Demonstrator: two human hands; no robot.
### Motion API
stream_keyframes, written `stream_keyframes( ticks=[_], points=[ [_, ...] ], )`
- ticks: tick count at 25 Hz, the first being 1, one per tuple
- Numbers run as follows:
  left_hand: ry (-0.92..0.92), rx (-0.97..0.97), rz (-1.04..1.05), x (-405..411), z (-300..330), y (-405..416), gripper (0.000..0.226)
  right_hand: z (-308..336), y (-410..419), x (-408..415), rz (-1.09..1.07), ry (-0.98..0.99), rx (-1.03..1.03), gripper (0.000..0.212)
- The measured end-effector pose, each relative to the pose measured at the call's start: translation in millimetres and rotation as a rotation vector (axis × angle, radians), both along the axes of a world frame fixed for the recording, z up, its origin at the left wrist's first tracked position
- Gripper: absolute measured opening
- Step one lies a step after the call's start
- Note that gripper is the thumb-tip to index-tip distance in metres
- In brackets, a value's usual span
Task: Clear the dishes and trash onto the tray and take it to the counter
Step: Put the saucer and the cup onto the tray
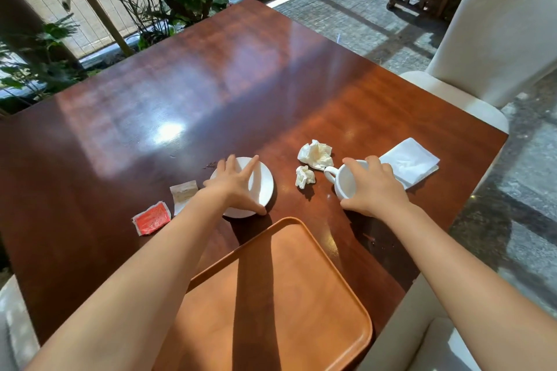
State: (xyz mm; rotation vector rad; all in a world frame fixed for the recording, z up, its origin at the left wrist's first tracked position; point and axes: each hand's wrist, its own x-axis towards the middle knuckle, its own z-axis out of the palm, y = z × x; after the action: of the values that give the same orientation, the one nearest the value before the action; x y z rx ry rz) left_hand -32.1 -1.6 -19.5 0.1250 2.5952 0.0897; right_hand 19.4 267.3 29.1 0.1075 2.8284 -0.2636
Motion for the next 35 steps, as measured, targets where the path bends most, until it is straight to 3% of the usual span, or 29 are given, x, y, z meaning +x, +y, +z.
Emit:
stream_keyframes(
  ticks=[3,10,13,19,35],
  points=[
    [0.047,0.013,-0.004,3,3,4,0.117,0,-2,0,0.01,0.01,-0.025,0.076],
    [0.258,0.343,0.129,62,43,-14,0.116,21,-24,22,0.161,0.12,-0.128,0.08],
    [0.252,0.315,0.177,124,51,-24,0.117,34,-51,44,0.372,0.164,-0.172,0.083],
    [0.195,0.191,0.193,221,32,-40,0.116,28,-96,69,0.691,0.043,-0.059,0.082],
    [0.191,0.14,0.246,233,1,-51,0.119,4,-101,70,0.796,-0.025,-0.018,0.09]
  ],
)
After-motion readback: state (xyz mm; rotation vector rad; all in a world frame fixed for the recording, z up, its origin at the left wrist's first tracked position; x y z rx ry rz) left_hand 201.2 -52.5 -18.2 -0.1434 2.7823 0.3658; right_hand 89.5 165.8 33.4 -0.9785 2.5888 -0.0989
